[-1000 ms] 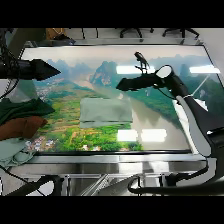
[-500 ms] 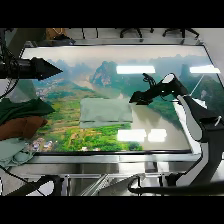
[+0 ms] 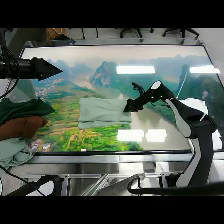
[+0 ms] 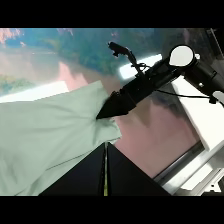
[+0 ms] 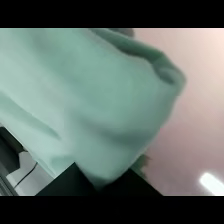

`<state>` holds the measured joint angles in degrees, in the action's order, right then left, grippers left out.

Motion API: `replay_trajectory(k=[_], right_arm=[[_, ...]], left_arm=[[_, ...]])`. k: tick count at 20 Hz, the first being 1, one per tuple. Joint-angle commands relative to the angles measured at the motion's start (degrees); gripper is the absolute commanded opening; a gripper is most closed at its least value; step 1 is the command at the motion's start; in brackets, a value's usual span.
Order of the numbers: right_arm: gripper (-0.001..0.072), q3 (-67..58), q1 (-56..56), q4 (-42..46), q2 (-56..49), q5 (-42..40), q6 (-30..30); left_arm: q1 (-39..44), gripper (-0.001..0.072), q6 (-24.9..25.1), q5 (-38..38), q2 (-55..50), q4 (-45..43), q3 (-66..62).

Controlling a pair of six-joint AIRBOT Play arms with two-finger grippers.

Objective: Fold the shirts.

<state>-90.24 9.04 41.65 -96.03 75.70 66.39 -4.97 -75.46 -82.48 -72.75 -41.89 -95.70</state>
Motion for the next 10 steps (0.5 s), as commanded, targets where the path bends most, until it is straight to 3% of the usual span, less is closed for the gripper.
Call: replay_trajectory(k=[1, 5, 10], right_arm=[[0.0018, -0.63, 0.28, -7.98, 1.73, 0.85, -2.12], [0.0017, -4.7, -3.39, -8.48, 7.65, 0.68, -0.96], [0.0017, -11.32, -15.37, -8.48, 16.37, -0.83, 5.55]], left_arm=[[0.0, 0.0021, 0.0, -0.11, 0.04, -0.02, 0.02], [0.0, 0.0021, 0.02, -0.48, 0.04, -0.07, 0.04], [0.0, 0.0021, 0.07, -1.9, 0.04, -0.07, 0.02]])
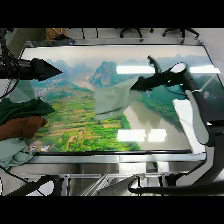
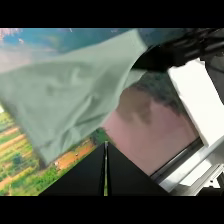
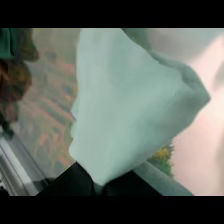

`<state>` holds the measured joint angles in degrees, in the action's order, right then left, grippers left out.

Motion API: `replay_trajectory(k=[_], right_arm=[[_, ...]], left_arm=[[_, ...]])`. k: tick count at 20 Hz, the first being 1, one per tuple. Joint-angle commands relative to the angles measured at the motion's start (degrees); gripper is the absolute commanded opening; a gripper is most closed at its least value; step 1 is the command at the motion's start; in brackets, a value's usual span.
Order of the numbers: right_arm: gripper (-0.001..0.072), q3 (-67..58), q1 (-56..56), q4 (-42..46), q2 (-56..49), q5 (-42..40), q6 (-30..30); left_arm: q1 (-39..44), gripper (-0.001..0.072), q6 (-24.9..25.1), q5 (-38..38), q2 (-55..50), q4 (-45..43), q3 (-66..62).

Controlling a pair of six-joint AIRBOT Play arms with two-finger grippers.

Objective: Fold the shirts.

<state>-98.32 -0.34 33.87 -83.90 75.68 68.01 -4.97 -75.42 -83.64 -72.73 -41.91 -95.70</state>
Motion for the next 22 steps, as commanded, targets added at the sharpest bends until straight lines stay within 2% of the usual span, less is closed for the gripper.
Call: replay_trajectory(k=[1, 5, 12, 16, 20, 22], right_arm=[[0.0017, -3.69, -9.29, -0.68, 5.6, -0.74, 5.73], [0.0017, -3.69, -22.82, -0.68, 9.68, 1.84, 9.42], [0.0017, -3.72, -44.72, -0.7, 11.02, 8.55, 9.77], [0.0017, -3.87, -50.05, -0.7, 10.97, 10.03, 8.31], [0.0017, -3.87, -50.4, -0.46, 11.45, 14.53, 8.48], [0.0017, -3.87, -50.4, 2.47, 12.81, 15.76, 12.28]], left_arm=[[0.0, 0.0021, 0.07, -0.74, 0.02, -0.07, 0.02], [0.0, 0.0021, 0.81, -1.38, 0.02, -0.07, 0.02], [0.0, 0.0021, 1.9, -3.34, 0.02, -0.04, 0.04], [0.0, 0.0021, 1.9, -3.41, 0.02, -0.04, 0.04], [0.0, 0.0021, 1.92, -3.39, 0.02, -0.04, 0.04], [0.0, 0.0021, 1.95, -3.41, 0.0, -0.04, 0.04]])
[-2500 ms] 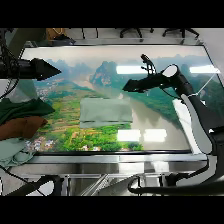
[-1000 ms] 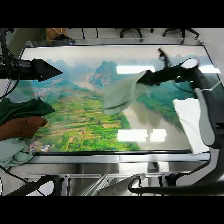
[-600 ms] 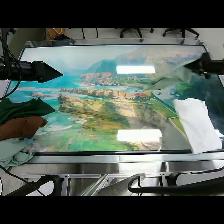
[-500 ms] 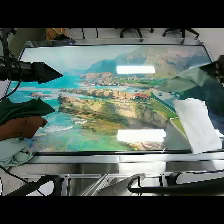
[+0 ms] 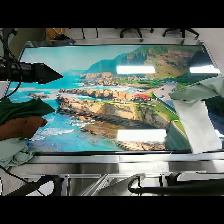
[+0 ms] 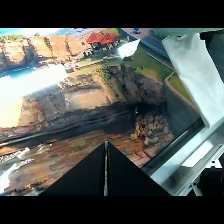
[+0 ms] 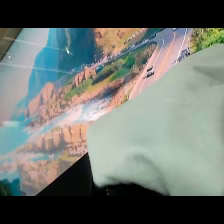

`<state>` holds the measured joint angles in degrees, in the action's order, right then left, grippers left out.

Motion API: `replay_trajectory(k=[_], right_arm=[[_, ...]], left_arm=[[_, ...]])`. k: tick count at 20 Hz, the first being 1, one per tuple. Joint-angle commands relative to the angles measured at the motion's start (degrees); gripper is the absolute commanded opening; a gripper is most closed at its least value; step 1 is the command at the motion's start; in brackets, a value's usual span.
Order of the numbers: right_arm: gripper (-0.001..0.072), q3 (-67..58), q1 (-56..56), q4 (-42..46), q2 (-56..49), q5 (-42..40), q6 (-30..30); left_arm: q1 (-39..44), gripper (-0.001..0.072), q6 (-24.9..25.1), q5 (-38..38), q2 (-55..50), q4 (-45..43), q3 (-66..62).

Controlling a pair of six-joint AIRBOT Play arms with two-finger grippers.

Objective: Fold the shirts.

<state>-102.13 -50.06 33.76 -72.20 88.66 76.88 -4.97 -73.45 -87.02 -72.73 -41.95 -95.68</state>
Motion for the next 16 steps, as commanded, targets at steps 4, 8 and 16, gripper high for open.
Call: replay_trajectory(k=[4, 8, 16], right_arm=[[0.0016, 0.66, -0.57, 19.43, 5.09, 7.3, 22.62], [0.0018, 4.76, -0.57, 34.25, 7.69, 15.54, 26.47], [0.0524, 21.99, -0.55, 42.36, 7.74, 16.41, 25.92]], left_arm=[[0.0, 0.0021, 0.59, -0.02, 0.0, 0.0, 0.02], [0.17, 0.0021, 0.59, -0.02, 0.0, 0.0, 0.02], [0.17, 0.0021, 0.55, -0.85, -0.02, 0.02, 0.02]])
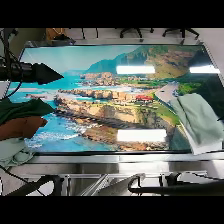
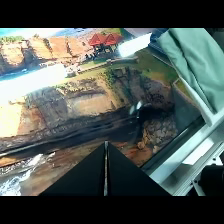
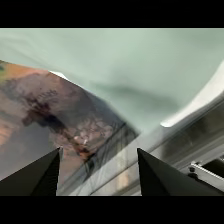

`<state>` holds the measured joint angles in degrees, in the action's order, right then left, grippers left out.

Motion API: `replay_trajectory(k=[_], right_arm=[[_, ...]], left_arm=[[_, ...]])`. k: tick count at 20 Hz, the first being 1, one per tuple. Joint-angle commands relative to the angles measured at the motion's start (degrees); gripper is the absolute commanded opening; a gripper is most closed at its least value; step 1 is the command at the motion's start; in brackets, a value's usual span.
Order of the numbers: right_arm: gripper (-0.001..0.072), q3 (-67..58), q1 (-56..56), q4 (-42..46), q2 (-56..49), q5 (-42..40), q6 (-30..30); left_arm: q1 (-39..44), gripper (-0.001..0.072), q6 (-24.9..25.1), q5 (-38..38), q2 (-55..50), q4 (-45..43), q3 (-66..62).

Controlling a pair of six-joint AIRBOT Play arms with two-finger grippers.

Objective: Fold the shirts.

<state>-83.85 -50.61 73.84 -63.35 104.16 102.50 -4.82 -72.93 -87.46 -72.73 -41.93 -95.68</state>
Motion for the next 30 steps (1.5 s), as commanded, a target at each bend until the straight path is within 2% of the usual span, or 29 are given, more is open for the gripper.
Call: replay_trajectory(k=[1, 4, 5, 7, 8, 9, 12, 15, 21, 24, 30], right_arm=[[0.0524, 3.69, 0.0, 0.7, -1.7, 0.9, 0.31], [0.0519, 3.69, 0.0, -4.79, -2.25, -1.36, -0.74], [0.0427, 3.69, 0.0, -8.15, -2.25, -2.97, -2.36], [0.0151, 3.69, 0.5, -16.87, -2.19, -6.25, -6.88], [0.0059, 3.72, 1.57, -21.38, -1.99, -8.28, -9.2], [0.0018, 3.72, 3.56, -24.17, -1.64, -10.29, -11.28], [0.0018, 4.04, 13.57, -24.83, -0.33, -15.5, -15.28], [0.0018, 7.13, 28.94, -24.55, 1.97, -20.48, -19.47], [0.0018, 14.53, 58.93, -24.02, 3.19, -36.09, -23.26], [0.0018, 14.53, 64.35, -23.52, 2.1, -39.74, -23.28], [0.0018, 14.53, 64.74, -23.63, 0.98, -39.06, -23.21]], left_arm=[[0.02, 0.0021, 0.04, -0.63, -0.02, 0.0, 0.02], [0.02, 0.0021, 0.04, -0.61, -0.02, 0.0, 0.02], [0.02, 0.0021, 0.02, -0.52, -0.02, 0.0, 0.02], [0.02, 0.0021, 0.04, -0.42, -0.02, 0.0, 0.02], [0.02, 0.0021, 0.07, -0.35, -0.02, -0.02, 0.0], [0.02, 0.0021, 0.07, -0.22, -0.02, -0.02, 0.02], [0.02, 0.0021, 0.04, -0.07, -0.02, -0.02, 0.04], [1.75, 0.0021, 0.02, -1.33, 0.39, -0.04, 1.01], [10.99, 0.0021, 0.09, 4.76, 6.54, -0.59, 19.58], [13.92, 0.0021, 0.48, 8.02, 8.09, -0.5, 25.49], [14.95, 0.0021, 0.48, 10.8, 8.31, -0.5, 29.31]])
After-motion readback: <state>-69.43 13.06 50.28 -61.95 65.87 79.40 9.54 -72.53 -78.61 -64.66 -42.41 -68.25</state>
